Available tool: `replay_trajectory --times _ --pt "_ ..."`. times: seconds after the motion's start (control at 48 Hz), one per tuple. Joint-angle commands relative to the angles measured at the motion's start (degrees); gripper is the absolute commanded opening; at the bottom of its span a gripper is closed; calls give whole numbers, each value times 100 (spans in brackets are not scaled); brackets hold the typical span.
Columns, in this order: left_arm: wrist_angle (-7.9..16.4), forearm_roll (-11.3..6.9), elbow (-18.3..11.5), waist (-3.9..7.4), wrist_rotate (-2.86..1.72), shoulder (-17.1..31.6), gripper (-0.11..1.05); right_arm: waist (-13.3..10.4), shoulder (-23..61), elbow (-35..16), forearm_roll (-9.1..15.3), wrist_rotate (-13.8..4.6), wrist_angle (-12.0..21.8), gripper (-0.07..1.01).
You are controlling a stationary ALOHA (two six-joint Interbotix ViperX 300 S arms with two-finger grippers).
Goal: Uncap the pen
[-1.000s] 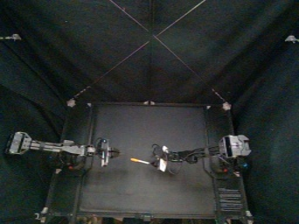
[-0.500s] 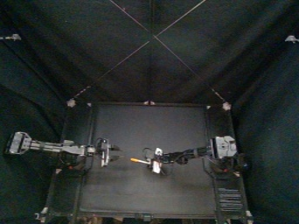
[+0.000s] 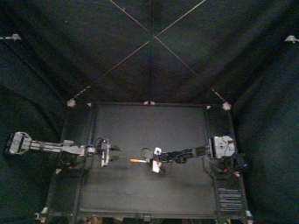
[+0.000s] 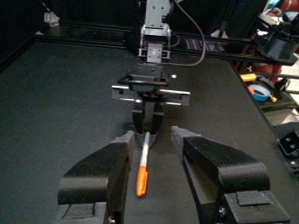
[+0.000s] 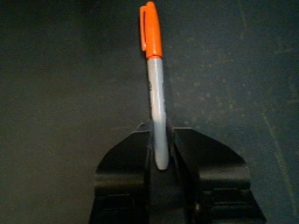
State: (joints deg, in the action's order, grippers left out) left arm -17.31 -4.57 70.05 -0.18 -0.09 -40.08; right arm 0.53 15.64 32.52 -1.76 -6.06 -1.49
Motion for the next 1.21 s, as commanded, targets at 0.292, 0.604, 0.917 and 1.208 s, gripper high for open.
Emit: replay_trajectory --times 0.292,0.604,0.917,1.208 --pt "694 9 -738 -18 9 765 94 -35 -1125 -290 369 18 360 49" --pt "817 -9 -976 -26 9 1406 100 -79 -1160 -492 598 9 369 49" --pt "870 -35 -1020 -26 -9 1793 99 -114 -1160 -545 659 9 387 49" --pt "870 -193 -1028 -62 0 1960 99 -132 -1169 -562 694 18 387 49"
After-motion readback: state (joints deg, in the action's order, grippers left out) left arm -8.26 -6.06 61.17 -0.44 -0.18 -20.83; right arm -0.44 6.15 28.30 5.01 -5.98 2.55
